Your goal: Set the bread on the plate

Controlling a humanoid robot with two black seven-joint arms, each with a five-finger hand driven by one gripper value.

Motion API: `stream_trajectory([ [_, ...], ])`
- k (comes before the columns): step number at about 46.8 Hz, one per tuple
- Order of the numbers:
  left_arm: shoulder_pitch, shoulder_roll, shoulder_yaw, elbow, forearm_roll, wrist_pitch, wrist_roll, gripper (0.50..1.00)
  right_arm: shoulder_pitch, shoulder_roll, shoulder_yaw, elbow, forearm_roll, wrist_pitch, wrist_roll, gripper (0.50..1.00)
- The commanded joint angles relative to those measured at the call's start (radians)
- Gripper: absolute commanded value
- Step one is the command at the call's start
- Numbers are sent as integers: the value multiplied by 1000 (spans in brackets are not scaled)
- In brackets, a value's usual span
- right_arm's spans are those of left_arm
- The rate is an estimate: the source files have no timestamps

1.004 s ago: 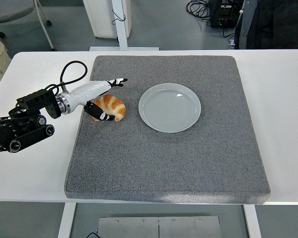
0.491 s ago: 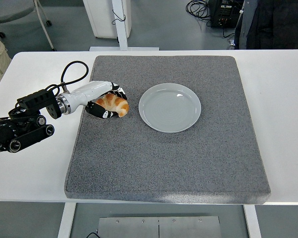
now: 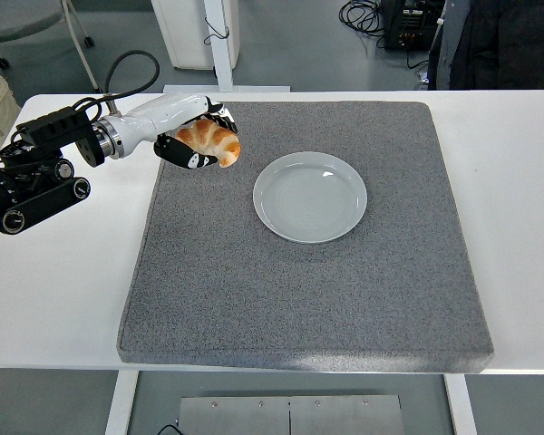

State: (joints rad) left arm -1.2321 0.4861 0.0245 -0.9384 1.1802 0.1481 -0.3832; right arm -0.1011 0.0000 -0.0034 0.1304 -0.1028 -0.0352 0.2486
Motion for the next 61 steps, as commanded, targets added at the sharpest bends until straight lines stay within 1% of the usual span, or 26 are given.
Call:
stream_trajectory([
  [1,-33,0,-3,9,-2,-25,1,500,0,0,0,0,0,0,0,1000],
  [6,-47,-4,-5,47,-22,-36,1,500,0,0,-1,0,0,0,0,1000],
  [16,-58,-20,-1,113,-34,-39,1,500,0,0,0,0,0,0,0,1000],
  [20,-60,-43,-1,119,-36,-41,1,500,0,0,-1,0,0,0,0,1000],
  [23,-60,-46,-3,121,-36,-42,1,500,0,0,0,0,0,0,0,1000],
  [33,-78,-109,-1,165,-45,-45,1,500,0,0,0,0,0,0,0,1000],
  [48,-136,-178,0,167,-43,-55,1,500,0,0,0,0,0,0,0,1000],
  [55,-162,-233,2,167,-42,-61,3,500,0,0,-1,0,0,0,0,1000],
  [61,-187,-261,18,167,-40,-70,4,500,0,0,0,0,0,0,0,1000],
])
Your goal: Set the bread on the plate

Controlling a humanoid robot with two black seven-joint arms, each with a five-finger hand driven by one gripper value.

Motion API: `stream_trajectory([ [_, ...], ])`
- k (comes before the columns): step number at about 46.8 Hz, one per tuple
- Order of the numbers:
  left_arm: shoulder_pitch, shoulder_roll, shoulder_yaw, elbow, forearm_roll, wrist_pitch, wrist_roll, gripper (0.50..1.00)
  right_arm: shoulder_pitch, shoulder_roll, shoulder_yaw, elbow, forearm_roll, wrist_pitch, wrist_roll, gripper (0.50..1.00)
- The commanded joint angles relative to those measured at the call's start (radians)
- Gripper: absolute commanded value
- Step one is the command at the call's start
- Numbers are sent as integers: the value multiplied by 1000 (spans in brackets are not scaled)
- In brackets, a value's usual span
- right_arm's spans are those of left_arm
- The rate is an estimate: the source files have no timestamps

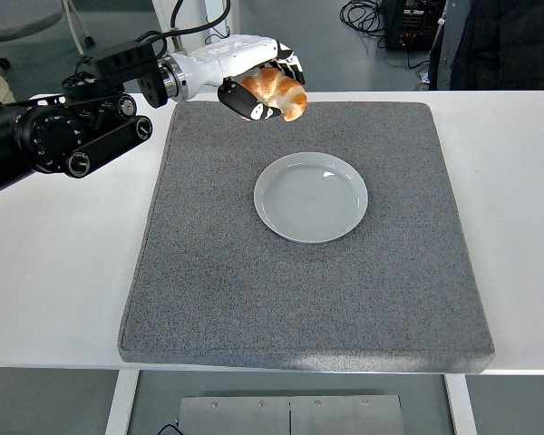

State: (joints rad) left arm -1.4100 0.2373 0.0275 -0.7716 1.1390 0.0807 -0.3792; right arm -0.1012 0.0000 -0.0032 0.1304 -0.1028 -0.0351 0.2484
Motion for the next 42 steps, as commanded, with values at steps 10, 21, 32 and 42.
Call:
stream_trajectory([
  [10,-49,-45,85,5,-2,-4,-1,500,0,0,0,0,0,0,0,1000],
  [21,-52,-95,85,12,-1,-2,-1,500,0,0,0,0,-1,0,0,1000],
  [32,-72,-162,88,34,-1,-4,-1,500,0,0,-1,0,0,0,0,1000],
  [42,-61,-227,120,81,-2,-4,-3,500,0,0,0,0,0,0,0,1000],
])
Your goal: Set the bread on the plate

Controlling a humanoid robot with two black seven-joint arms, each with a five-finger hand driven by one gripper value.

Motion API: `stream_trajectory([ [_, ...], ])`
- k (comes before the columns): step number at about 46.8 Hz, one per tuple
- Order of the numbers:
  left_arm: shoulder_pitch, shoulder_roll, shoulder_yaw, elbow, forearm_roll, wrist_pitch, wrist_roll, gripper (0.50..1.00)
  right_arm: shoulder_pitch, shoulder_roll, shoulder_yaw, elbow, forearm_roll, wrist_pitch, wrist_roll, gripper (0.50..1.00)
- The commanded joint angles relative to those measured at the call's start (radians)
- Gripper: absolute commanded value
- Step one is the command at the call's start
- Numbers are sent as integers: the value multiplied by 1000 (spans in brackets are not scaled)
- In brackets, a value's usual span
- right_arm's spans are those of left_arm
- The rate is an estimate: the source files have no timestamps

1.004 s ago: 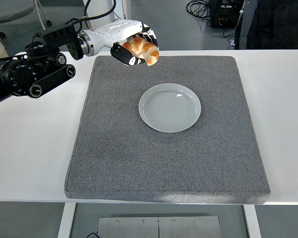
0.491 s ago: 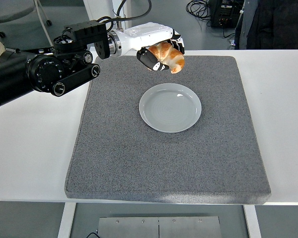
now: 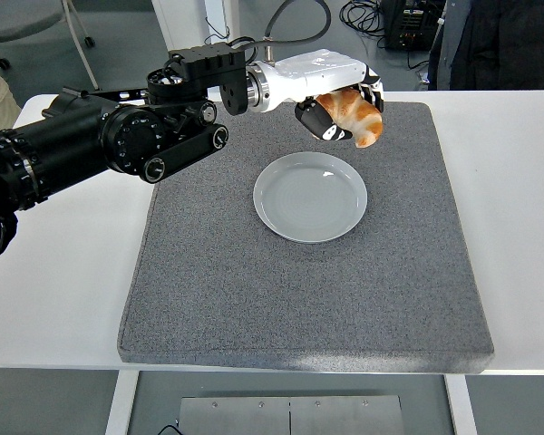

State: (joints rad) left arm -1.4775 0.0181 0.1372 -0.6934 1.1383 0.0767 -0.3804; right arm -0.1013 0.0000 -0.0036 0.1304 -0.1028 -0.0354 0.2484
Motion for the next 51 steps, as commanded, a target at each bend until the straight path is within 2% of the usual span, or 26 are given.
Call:
stream_trajectory([
  [1,8,-9,10,3,-2,0,-2,500,0,0,-1,0,0,0,0,1000],
  [27,105,-18,75,69,0,9,-5,500,0,0,1,0,0,0,0,1000],
  [38,137,-18,78,87,4,14,-23,500,0,0,1,0,0,0,0,1000],
  [51,158,-18,150,135,3,54,-37,500,0,0,1,0,0,0,0,1000],
])
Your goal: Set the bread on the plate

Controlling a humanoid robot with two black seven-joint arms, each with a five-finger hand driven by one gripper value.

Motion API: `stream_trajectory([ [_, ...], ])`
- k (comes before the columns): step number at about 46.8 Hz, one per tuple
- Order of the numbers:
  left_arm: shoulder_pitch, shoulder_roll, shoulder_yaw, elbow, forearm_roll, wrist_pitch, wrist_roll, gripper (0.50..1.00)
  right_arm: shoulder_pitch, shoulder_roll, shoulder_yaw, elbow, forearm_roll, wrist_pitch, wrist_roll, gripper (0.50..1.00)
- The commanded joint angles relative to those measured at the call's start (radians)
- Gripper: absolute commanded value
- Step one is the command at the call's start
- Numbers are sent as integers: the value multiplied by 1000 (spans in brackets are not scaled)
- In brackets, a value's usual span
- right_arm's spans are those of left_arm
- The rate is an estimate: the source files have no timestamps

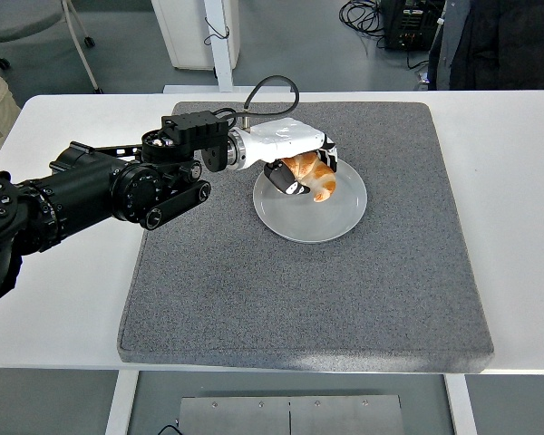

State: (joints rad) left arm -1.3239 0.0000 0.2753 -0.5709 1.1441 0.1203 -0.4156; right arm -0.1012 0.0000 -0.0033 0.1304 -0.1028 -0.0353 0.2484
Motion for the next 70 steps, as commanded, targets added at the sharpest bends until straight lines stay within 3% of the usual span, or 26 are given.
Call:
stream_trajectory([
  [1,11,0,12,16,-3,12,-2,500,0,0,-1,0,0,0,0,1000],
  [47,75,0,18,33,-6,39,3,500,0,0,0,0,0,0,0,1000],
  [48,75,0,18,33,-7,39,3,582,0,0,0,0,0,0,0,1000],
  [49,75,0,18,31,-7,39,1,743,0,0,0,0,-2,0,0,1000],
  [50,75,0,18,31,-9,39,1,833,0,0,0,0,0,0,0,1000],
  [52,77,0,18,31,-9,36,0,876,0,0,0,0,0,0,0,1000],
  [54,77,0,16,31,-9,35,-2,984,0,0,0,0,0,0,0,1000],
  [70,60,0,16,20,-9,35,-2,989,0,0,0,0,0,0,0,1000],
])
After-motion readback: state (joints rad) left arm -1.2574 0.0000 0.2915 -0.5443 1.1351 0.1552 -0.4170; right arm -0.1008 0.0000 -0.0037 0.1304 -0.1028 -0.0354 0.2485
